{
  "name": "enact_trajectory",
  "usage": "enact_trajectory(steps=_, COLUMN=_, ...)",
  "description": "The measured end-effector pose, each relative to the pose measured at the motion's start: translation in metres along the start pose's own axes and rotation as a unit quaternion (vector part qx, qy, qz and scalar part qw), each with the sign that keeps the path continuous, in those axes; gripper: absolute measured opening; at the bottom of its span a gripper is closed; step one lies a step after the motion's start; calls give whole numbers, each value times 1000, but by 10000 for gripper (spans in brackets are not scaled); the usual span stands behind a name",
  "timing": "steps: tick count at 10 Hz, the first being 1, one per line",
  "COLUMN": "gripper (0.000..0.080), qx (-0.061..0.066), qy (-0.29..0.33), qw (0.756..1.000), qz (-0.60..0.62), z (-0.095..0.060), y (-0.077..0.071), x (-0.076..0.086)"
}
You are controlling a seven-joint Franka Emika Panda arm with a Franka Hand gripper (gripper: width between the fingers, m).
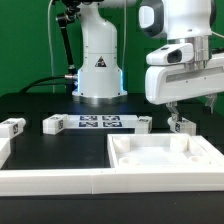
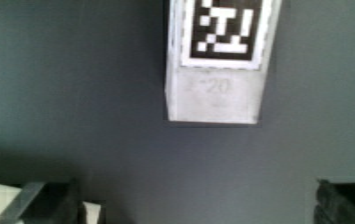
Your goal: Assemble square table
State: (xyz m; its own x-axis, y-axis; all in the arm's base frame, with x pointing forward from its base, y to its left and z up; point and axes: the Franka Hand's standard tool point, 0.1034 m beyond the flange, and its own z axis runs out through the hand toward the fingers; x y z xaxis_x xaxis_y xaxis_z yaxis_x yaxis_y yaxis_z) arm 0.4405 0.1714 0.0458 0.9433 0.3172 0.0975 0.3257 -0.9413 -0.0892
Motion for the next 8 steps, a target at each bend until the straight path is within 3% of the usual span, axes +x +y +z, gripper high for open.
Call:
enact_trajectory(steps=1, gripper=649, qx=-1, qy=-1, qw=1000, qz=18, z=-1, y=-3, x=-1)
enact_trajectory(steps=3, gripper=649, qx=-18, qy=2, qw=1000, qz=18, z=-10, y=-15, x=-3)
enact_trajectory(steps=8, gripper=649, qx=-17, qy=0, qw=999, qz=32, z=-8, y=-10, x=-4)
